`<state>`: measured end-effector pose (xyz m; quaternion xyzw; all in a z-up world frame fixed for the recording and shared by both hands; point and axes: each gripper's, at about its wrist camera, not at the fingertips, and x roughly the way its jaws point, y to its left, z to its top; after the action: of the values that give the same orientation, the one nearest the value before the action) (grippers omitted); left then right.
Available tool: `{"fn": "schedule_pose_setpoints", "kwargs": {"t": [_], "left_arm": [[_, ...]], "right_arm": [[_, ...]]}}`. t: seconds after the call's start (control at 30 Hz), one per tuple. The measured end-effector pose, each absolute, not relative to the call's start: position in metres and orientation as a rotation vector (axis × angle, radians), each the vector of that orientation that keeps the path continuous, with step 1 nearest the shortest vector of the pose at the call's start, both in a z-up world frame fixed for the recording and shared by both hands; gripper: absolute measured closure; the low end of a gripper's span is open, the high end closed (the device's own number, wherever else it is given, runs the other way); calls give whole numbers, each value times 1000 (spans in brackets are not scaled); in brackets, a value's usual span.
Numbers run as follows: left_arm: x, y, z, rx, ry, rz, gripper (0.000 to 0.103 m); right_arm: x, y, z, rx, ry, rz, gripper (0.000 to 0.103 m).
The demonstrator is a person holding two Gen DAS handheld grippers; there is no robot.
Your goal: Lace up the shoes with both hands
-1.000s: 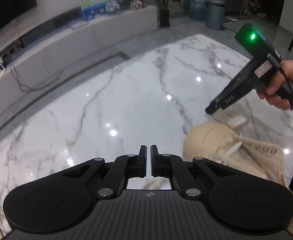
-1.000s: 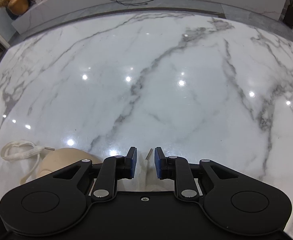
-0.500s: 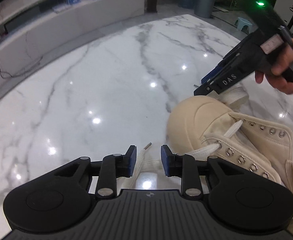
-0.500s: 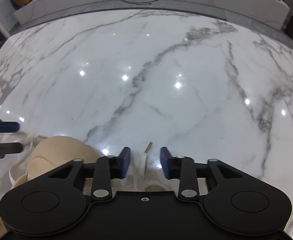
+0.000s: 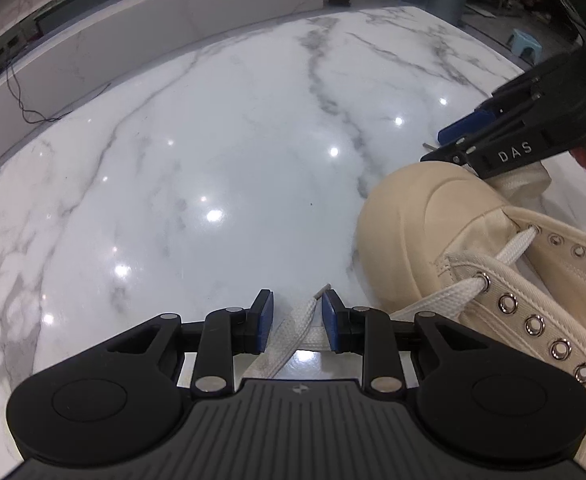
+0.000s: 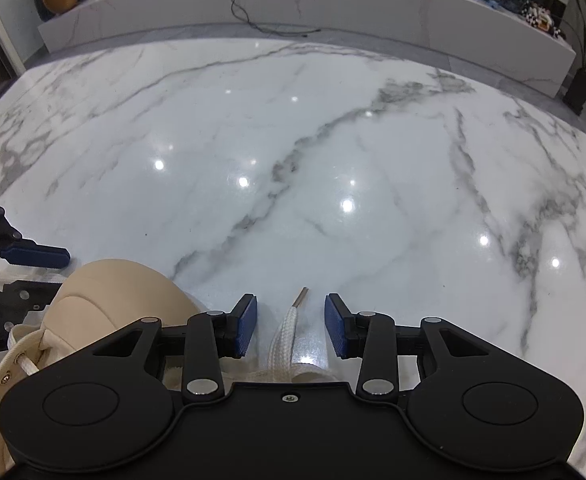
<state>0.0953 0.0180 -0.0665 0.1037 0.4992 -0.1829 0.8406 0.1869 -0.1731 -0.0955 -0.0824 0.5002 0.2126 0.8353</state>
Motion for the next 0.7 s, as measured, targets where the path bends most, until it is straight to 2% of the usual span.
{"fn": "schedule_pose_setpoints", "kwargs": {"t": [0.4,0.47,0.5,0.53,0.6,0.7], "left_arm": [[93,19,-69,170,1012,-332,75],[92,19,-69,164,1002,-319,78],[91,19,-69,160,997,-313,83],[91,19,-69,156,994,-306,93],[92,22,-69,139,995,-285,100],[89,27,-65,111,980,-280,100]], "right_arm": [[181,-176,-98,-152,1016,449,64],[180,-175,-97,-162,1014,444,71],[180,-174,-97,-167,1014,441,77],[179,-174,-97,-173,1012,439,97],[177,-173,-98,-198,1003,442,100],[176,-177,-98,-184,1006,442,101]]}}
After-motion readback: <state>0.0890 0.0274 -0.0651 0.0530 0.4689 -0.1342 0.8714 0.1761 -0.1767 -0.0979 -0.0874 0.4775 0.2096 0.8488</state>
